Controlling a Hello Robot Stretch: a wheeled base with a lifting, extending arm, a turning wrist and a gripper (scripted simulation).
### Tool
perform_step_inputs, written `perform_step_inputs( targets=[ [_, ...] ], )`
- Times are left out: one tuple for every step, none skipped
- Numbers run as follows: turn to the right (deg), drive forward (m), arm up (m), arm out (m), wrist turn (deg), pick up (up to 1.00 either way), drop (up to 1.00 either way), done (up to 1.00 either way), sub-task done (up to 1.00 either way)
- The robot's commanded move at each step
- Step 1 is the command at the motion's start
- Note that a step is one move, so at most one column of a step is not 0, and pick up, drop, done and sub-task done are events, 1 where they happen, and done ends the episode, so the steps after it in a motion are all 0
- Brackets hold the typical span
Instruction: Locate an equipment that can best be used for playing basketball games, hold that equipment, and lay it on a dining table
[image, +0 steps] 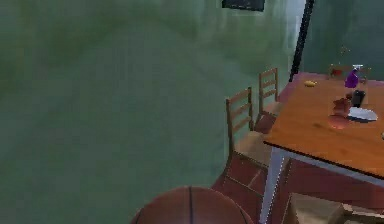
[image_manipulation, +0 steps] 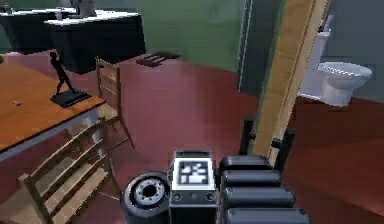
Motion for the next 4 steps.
perform_step_inputs(
  targets=[
    [45.0, 0.0, 0.0, 0.0, 0.0, 0.0, 0.0, 0.0, 0.0],
    [39.0, 0.0, 0.0, 0.0, 0.0, 0.0, 0.0, 0.0, 0.0],
    [0.0, 0.75, 0.0, 0.0, 0.0, 0.0, 0.0, 0.0, 0.0],
    [-9.0, 0.0, 0.0, 0.0, 0.0, 0.0, 0.0, 0.0, 0.0]
  ],
)
